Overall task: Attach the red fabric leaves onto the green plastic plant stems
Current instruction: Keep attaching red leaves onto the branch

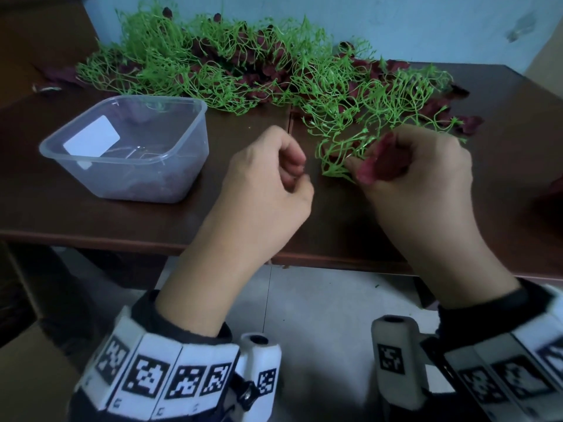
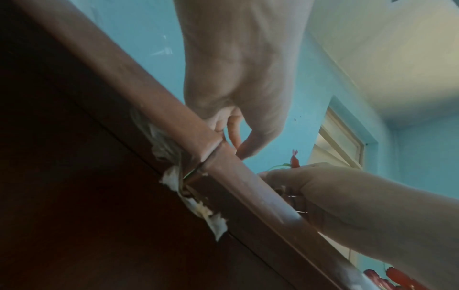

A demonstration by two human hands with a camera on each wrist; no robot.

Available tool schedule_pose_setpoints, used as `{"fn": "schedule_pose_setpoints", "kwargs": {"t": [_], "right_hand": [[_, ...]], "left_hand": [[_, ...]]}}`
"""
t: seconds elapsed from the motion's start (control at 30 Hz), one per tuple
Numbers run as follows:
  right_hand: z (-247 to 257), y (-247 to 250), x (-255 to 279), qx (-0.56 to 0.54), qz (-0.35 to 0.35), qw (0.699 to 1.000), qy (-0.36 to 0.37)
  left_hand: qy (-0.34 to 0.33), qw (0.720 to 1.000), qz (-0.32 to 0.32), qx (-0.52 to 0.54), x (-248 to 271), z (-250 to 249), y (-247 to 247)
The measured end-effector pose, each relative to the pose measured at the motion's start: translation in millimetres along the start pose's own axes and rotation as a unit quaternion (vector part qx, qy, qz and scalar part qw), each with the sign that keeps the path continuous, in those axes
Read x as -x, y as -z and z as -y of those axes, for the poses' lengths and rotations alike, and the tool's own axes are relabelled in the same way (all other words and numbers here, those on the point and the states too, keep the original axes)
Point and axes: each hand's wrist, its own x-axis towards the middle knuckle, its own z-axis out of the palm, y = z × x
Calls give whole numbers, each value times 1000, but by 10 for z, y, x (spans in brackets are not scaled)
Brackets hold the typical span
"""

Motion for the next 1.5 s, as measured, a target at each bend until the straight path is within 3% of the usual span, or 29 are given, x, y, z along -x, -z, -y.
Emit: {"fn": "schedule_pose_setpoints", "kwargs": {"t": [0.17,0.37,0.83,1.2,1.5], "right_hand": [[9,-59,-16,-4,-1,1000,-5],[20,-148,-7,5,7,1000,8],[29,-174,-14,43,5,998,-40],[-4,-167,-8,67,18,996,-58],[57,-202,31,38,61,997,-37]], "left_hand": [[40,990,65,-119,47,19,-75],[9,985,52,-163,20,42,-152],[-50,981,35,-184,-10,79,-223],[-14,997,-66,-48,-47,96,-163],[-39,996,-66,36,-43,47,-121]]}}
